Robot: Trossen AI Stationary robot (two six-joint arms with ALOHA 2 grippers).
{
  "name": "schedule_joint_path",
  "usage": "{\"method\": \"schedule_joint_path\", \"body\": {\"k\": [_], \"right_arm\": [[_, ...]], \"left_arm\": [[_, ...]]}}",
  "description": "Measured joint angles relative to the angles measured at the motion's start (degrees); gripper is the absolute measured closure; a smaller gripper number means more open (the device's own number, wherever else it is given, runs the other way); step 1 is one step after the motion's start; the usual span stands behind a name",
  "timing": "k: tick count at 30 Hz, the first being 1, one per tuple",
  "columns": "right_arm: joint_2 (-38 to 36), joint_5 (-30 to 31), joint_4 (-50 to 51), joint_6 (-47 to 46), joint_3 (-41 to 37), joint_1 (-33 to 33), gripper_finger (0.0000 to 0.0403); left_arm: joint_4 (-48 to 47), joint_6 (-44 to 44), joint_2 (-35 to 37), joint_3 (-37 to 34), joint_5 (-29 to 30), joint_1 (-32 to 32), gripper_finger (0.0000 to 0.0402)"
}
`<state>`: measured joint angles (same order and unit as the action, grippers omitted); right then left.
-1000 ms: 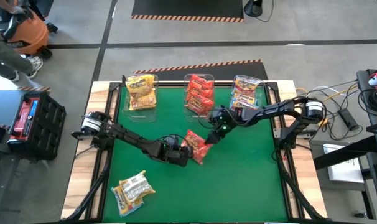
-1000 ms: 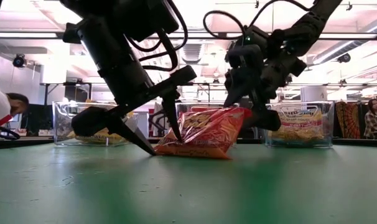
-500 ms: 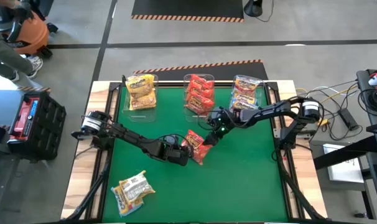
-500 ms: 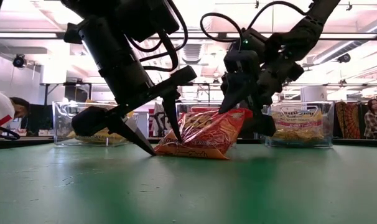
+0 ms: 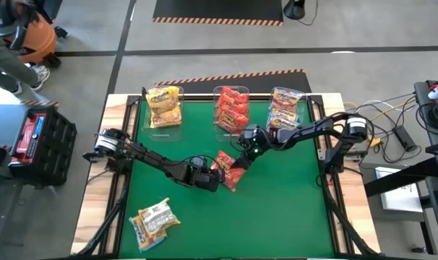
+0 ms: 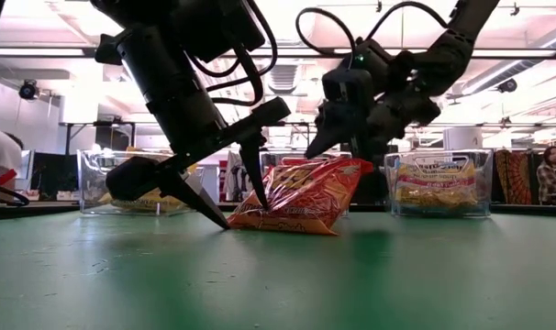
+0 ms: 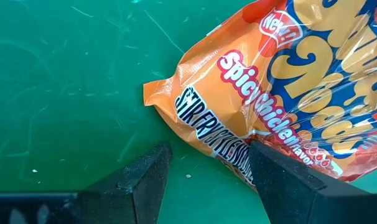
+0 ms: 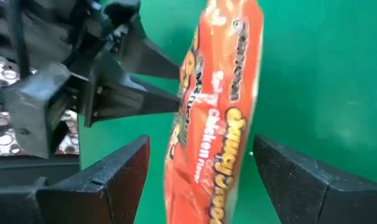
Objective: Sort Maruchan noodles
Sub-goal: Put the orange noodle pack into the middle transparent bin
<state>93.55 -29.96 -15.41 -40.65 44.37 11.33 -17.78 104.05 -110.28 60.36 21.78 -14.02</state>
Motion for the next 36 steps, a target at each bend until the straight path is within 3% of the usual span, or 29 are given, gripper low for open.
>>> {"method": "schedule_joint_path", "body": {"k": [8,19,27,36], "right_arm": [[2.5,-0.04,-2.09,-0.71,-0.01,-1.09,0.0144],[3.4,-0.03,-2.37,0.62,0.01,-1.58,0.0229],[3.22,-0.76,-2.61,0.2,0.01,-1.57,0.0283],[1.93,-1.72,-1.58,0.27,0.01,-1.23,0.0295]], "left_arm": [[0.02,0.0,0.0,0.0,0.24,0.04,0.0196],[0.04,-0.14,0.0,0.0,0.61,0.07,0.0196],[3.27,-5.67,0.53,-0.39,2.89,-0.23,0.0195],[2.55,-7.83,3.17,-0.48,5.84,-1.76,0.0195]]}}
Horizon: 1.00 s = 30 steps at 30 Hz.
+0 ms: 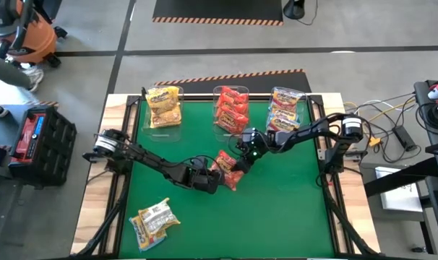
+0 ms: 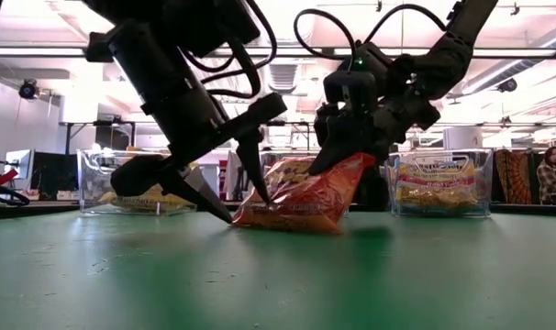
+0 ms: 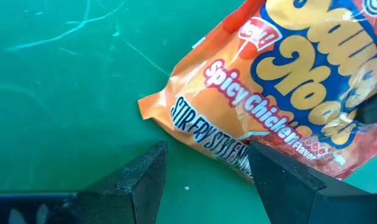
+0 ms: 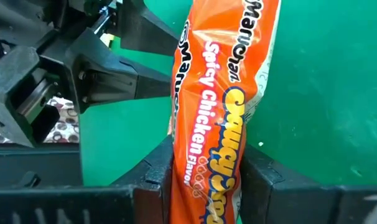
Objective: Sort Maruchan noodles
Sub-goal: Put the orange noodle pack into the middle transparent bin
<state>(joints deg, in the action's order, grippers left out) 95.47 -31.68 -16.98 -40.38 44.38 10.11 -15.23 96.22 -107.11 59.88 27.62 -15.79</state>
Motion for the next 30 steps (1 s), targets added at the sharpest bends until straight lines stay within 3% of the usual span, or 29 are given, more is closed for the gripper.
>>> {"method": "schedule_joint_path", "body": {"k": [11,21,25,30], "right_arm": [[-7.06,-1.82,9.48,4.73,-0.04,2.1,0.0297],[-19.03,-1.1,14.04,11.81,0.11,7.86,0.0297],[-23.73,2.4,14.43,16.42,1.01,11.27,0.0296],[-26.64,11.85,13.8,25.16,3.82,14.73,0.0295]], "left_arm": [[0.83,3.07,2.8,0.09,0.44,-3.23,0.0195],[2.2,1.72,4.61,0.2,1.73,-4.53,0.0196],[2.24,1.48,4.61,0.22,1.98,-4.51,0.0196],[2.33,1.3,4.63,0.24,3.07,-4.49,0.0196]]}}
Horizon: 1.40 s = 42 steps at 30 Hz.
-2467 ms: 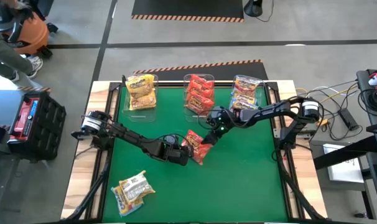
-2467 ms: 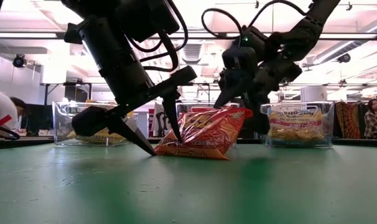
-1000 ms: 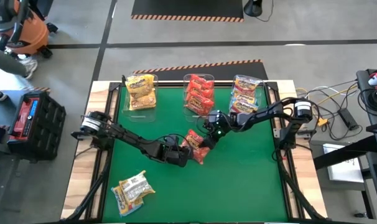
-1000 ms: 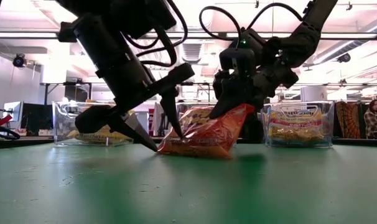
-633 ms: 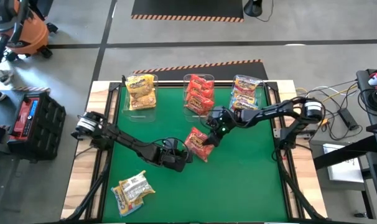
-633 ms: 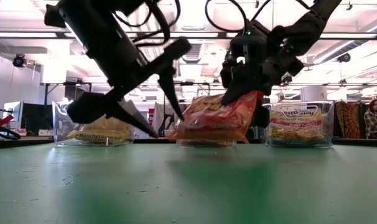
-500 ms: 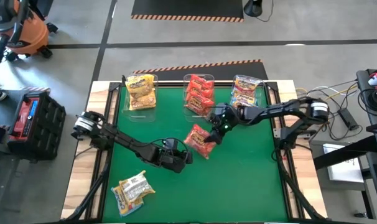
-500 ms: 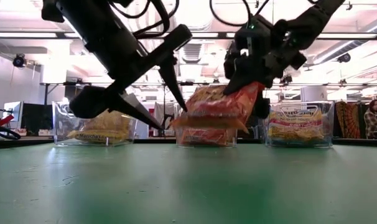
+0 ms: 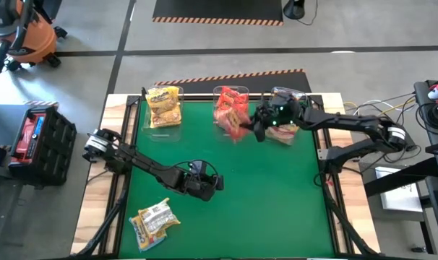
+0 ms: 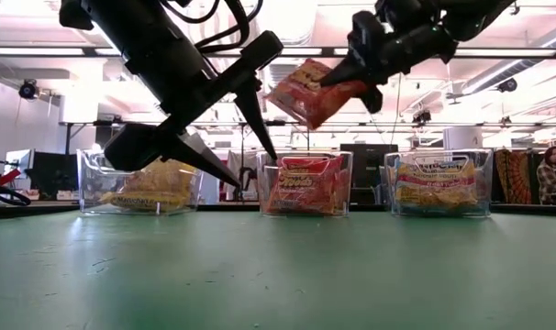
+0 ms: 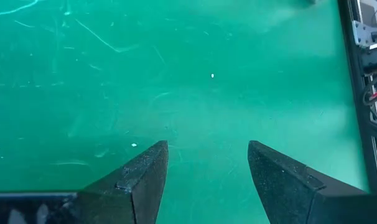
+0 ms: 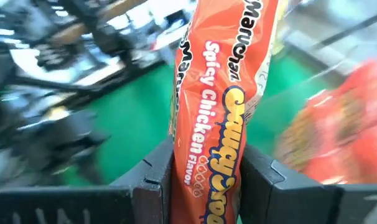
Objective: Sort Maruchan noodles
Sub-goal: Put the orange noodle pack into the middle transparent bin, then put the yellow noodle pack into the left transparent bin
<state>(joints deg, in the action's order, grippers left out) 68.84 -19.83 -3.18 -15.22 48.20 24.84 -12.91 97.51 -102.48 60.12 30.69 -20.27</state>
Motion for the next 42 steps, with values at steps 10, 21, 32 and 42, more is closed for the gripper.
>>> {"method": "schedule_joint_path", "body": {"k": [10,21,32,42], "right_arm": [[6.7,4.99,5.67,11.59,3.09,3.25,0.0294],[9.79,5.12,12.59,14.42,3.06,3.35,0.0288],[8.55,8.73,13.0,14.31,3.06,3.7,0.0191],[1.73,13.84,18.02,13.24,9.89,3.7,0.0189]], "left_arm": [[-0.04,-0.02,0.04,0.05,3.22,0.0,0.0196],[-0.09,0.46,0.07,0.07,3.33,-0.17,0.0196],[-0.17,1.14,0.09,0.07,3.28,-0.15,0.0196],[-0.03,3.51,1.53,0.09,3.25,-0.2,0.0196]]}}
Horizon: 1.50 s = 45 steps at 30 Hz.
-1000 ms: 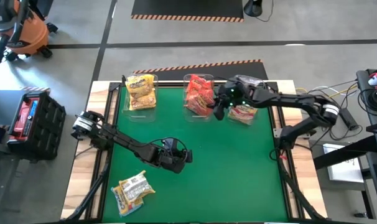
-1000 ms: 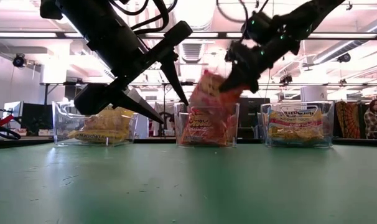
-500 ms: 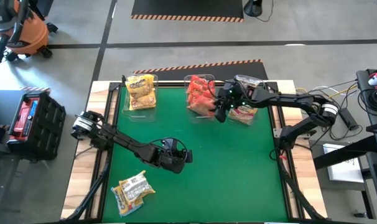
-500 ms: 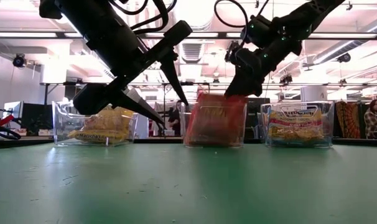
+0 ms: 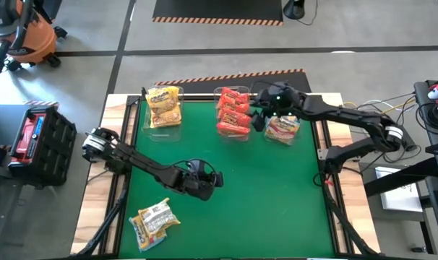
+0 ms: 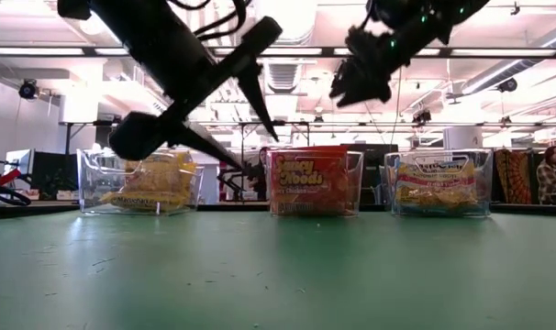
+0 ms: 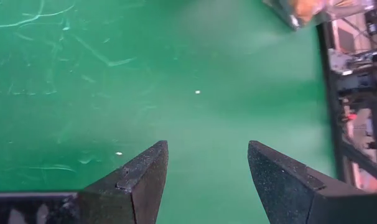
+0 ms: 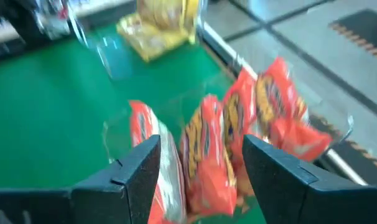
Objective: Sort Maruchan noodles
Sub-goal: Put the yellow noodle pack into the left transparent bin
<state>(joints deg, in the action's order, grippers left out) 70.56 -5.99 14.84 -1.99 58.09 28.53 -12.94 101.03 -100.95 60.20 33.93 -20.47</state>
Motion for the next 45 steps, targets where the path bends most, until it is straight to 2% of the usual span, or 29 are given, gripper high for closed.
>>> {"method": "schedule_joint_path", "body": {"k": [4,8,12,15,22,24,28,30,38,43,45], "right_arm": [[-1.69,-1.81,1.21,-4.65,2.02,-0.34,0.0194],[-1.92,-9.65,4.37,-9.99,2.63,-0.75,0.0195],[-1.92,-16.0,8.14,-11.56,1.9,-1.75,0.0195],[-1.92,-16.82,12.41,-10.98,1.64,-2.88,0.0195],[-1.9,-16.51,16.91,-8.82,1.64,-3.41,0.0195],[-1.9,-16.51,18.27,-8.91,1.64,-3.41,0.0195],[-1.9,-16.51,20.61,-9.76,1.64,-3.41,0.0195],[-1.9,-16.51,21.09,-10.98,1.64,-3.41,0.0195],[-1.88,-16.51,20.85,-11.42,1.64,-3.41,0.0195],[-1.88,-16.51,20.57,-11.4,1.64,-3.41,0.0195],[-1.88,-16.51,20.45,-11.38,1.64,-3.41,0.0195]], "left_arm": [[1.44,-1.68,1.76,0.0,-0.92,-0.69,0.0196],[6.12,-2.86,2.75,0.26,-5.59,-3.09,0.0196],[3.69,-0.16,2.85,3.63,-6.21,-7.44,0.0196],[-4.7,5.67,2.89,7.6,-6.23,-10.85,0.0196],[-36.59,23.82,1.93,21.34,-7.52,-18.21,0.0196],[-45.1,26.83,1.08,25.83,-10.41,-19.9,0.0196],[-59.02,30.99,-1.49,32.54,-22.94,-22.91,0.0196],[-61.04,31.11,-1.95,33.95,-26.65,-24.3,0.0196],[-67.34,31.5,-1.84,33.92,-27.61,-28.14,0.0196],[-71.75,29.97,-1.84,33.86,-33.31,-30.54,0.0196],[-72.58,30.04,-1.84,33.79,-33.7,-32.12,0.0196]]}}
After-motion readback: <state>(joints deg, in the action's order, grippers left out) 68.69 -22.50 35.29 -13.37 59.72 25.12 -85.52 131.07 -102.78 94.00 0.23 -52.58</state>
